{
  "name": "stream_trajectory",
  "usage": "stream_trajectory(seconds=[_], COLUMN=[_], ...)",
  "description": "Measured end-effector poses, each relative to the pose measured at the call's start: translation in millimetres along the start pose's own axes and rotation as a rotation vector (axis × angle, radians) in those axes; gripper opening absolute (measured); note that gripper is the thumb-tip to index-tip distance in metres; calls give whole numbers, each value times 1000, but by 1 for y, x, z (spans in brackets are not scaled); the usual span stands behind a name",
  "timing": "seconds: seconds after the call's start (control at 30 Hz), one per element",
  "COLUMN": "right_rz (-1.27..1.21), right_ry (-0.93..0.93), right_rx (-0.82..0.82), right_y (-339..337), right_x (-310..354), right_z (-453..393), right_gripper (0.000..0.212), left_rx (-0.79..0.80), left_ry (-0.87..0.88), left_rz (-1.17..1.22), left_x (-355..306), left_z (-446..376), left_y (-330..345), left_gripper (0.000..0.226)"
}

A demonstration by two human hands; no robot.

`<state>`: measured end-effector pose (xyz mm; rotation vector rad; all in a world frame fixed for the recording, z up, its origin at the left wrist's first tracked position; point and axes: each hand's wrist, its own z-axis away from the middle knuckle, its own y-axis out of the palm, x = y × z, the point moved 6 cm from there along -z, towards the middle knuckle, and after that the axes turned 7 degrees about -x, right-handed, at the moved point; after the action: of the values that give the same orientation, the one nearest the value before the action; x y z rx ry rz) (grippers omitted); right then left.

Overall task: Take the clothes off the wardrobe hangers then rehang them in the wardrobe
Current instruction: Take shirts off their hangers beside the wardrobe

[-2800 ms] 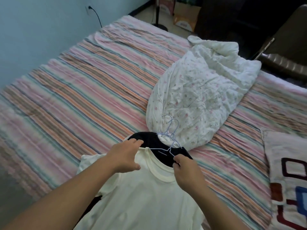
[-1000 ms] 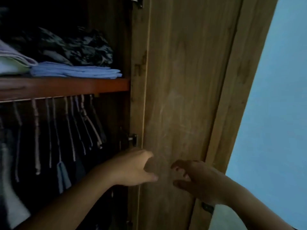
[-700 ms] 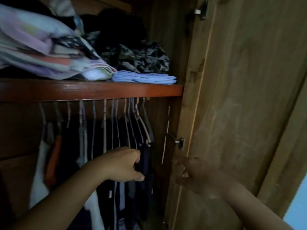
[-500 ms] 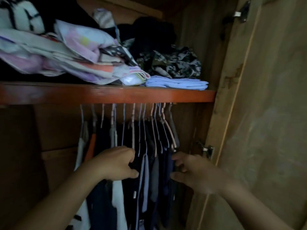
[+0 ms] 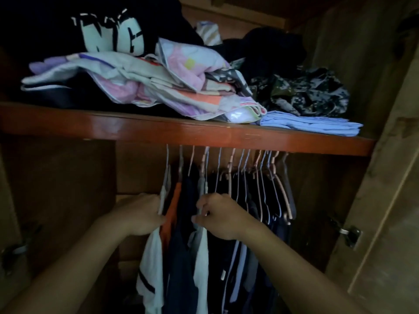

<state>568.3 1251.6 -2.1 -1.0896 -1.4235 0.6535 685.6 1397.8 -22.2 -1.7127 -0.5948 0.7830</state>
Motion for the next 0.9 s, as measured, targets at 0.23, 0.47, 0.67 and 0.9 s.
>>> stream_trajectory(seconds=[0.23, 0.47, 0.67, 0.9], right_rz=[-95, -138, -173, -166], right_ry=[11, 113, 172, 197], right_rx=[-1, 9, -15, -204], right_y=[45, 76, 93, 92], right_x=[31, 35, 32, 23], right_z=[-63, -115, -134, -141], right_gripper=[41, 35, 21, 35], left_rx=[36, 83, 65, 66], left_ry=[-115, -117, -119, -134], left_rz=[36, 134, 147, 172], left_x=[37, 49, 64, 70], left_z=[0, 7, 10, 13], left_y=[8, 8, 5, 8], left_gripper=[43, 21, 21, 22])
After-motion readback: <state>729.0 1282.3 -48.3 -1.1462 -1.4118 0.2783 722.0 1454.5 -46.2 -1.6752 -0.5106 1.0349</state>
